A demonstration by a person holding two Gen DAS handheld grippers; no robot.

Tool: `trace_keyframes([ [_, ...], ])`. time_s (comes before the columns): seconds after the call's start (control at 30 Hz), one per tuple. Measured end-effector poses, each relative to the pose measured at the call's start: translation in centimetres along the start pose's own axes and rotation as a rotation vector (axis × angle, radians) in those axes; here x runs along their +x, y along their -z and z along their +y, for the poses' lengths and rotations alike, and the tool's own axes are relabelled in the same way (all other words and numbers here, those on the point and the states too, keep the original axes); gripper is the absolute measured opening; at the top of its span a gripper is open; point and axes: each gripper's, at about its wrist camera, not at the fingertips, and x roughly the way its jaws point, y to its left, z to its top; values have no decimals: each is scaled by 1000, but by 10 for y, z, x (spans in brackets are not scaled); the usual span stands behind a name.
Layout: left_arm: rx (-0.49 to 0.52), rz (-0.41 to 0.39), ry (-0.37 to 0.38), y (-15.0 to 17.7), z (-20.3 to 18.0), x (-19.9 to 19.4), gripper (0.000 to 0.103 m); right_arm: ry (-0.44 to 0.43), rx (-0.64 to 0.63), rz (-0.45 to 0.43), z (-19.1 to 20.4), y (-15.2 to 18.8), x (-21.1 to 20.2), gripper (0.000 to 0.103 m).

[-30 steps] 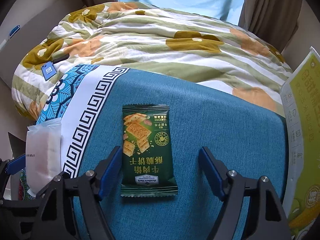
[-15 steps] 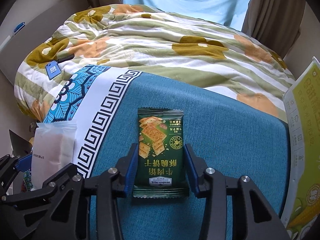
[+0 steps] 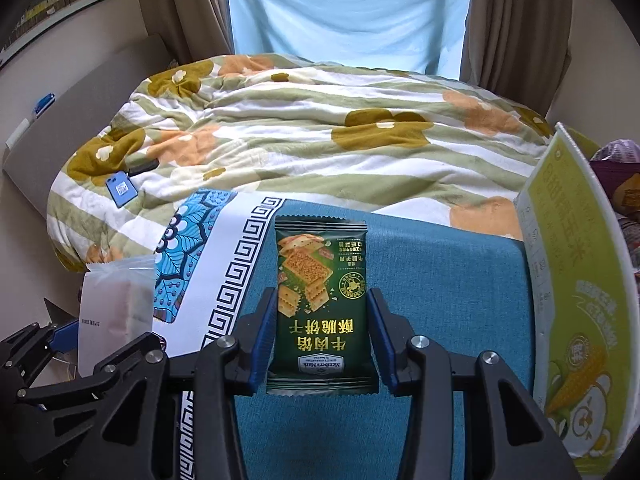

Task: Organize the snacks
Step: 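Carry both packets into the cardboard box and open both tools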

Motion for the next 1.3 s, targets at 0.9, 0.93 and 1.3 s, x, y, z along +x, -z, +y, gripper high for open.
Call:
trace_keyframes([
  [0.9, 269, -120, 305, -16, -298, -105, 61, 90, 235, -248, -206, 18, -224, 40],
  [0.93, 270, -105, 303, -13, -310, -98, 61, 92, 235, -250, -218, 20, -228, 40],
  [1.3, 210, -72, 157, 21, -357, -66, 101, 28, 196, -191, -305, 38, -219, 40],
])
